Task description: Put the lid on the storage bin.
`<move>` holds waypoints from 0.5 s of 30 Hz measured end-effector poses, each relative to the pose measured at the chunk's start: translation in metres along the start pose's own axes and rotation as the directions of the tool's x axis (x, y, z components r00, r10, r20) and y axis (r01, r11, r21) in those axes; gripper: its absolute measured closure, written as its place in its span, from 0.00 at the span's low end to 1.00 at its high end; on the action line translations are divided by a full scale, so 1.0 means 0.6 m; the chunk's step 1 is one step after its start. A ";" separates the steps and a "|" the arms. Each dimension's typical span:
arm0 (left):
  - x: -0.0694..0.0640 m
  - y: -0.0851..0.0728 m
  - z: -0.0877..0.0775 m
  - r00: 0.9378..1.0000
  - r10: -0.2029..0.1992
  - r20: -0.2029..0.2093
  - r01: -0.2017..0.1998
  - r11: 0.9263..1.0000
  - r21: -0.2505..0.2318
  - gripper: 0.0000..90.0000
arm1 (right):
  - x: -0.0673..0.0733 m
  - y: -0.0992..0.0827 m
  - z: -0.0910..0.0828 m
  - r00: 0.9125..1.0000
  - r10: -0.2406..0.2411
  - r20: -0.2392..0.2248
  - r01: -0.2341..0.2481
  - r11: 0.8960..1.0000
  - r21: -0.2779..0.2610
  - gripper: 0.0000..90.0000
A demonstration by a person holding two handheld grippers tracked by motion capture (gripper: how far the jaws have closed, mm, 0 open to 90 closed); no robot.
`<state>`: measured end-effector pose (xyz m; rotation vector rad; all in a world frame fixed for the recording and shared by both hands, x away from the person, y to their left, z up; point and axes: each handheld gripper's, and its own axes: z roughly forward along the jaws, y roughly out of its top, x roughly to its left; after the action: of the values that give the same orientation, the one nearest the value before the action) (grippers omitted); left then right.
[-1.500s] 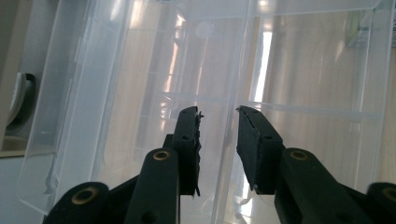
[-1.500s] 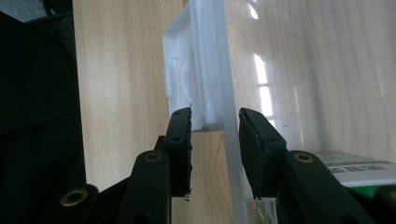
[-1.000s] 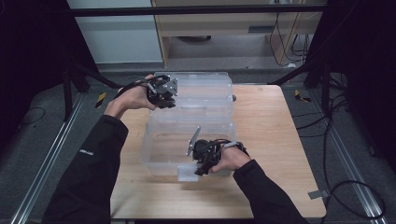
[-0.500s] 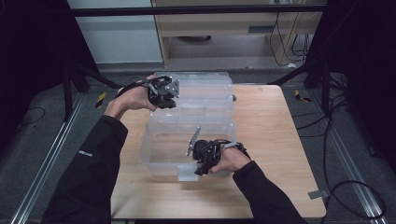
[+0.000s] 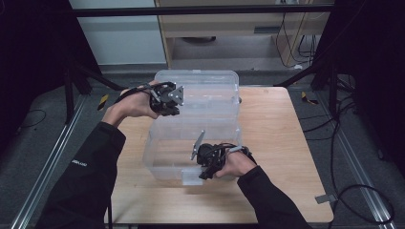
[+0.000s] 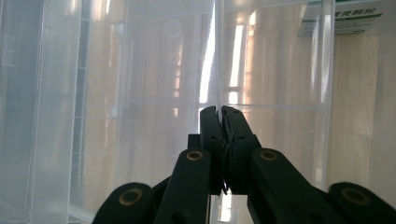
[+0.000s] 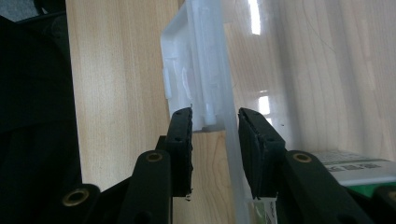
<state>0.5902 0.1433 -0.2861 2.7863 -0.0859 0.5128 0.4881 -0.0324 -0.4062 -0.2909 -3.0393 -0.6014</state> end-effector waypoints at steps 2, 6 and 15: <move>-0.006 0.000 -0.003 1.000 0.001 -0.003 -0.001 1.000 -0.001 0.98 | 0.000 0.000 0.000 1.000 -0.005 0.000 0.005 1.000 0.000 0.74; -0.024 -0.002 -0.011 1.000 -0.002 -0.004 0.002 1.000 -0.014 0.98 | 0.000 -0.001 0.000 1.000 -0.006 0.003 0.006 1.000 -0.001 0.74; -0.053 -0.006 -0.020 1.000 -0.011 -0.011 0.011 1.000 -0.019 0.98 | 0.002 -0.003 -0.001 1.000 -0.022 0.001 0.022 1.000 -0.011 0.73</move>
<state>0.5569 0.1507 -0.2875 2.7641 -0.0723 0.5213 0.4863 -0.0341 -0.4064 -0.2590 -3.0450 -0.6199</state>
